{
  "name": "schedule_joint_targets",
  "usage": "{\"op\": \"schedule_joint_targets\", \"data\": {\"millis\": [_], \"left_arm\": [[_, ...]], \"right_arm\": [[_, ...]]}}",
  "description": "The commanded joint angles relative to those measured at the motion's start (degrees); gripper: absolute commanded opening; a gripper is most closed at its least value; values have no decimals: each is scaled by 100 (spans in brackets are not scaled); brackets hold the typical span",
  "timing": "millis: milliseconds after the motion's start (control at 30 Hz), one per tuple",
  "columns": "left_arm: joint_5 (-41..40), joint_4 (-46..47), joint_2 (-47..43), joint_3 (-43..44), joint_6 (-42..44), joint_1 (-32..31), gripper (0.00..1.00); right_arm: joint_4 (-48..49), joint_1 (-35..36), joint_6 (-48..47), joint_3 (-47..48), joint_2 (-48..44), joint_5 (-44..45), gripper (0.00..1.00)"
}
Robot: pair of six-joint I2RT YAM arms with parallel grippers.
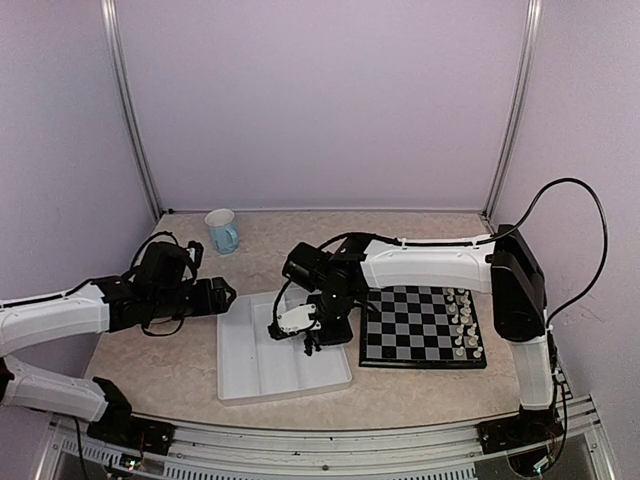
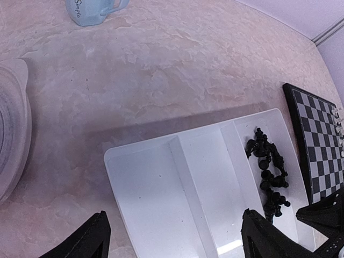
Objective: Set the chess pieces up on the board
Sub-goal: Pick up the pawn from the storage box.
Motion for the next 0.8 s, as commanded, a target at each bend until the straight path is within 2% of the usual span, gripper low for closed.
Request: {"op": "schedule_joint_targets", "data": {"millis": [0, 133, 200, 467, 767], "left_arm": [[-89, 120, 113, 177, 75, -80, 84], [-102, 98, 144, 204, 77, -142, 84], [-99, 94, 136, 214, 124, -166, 84], [-137, 67, 116, 268, 197, -189, 84], [-135, 137, 248, 255, 199, -224, 84]], "right_arm": [[89, -39, 72, 134, -214, -198, 4], [259, -200, 208, 223, -143, -248, 20], [341, -245, 228, 178, -122, -275, 24], [280, -339, 218, 78, 48, -158, 28], [193, -461, 209, 107, 237, -108, 28]]}}
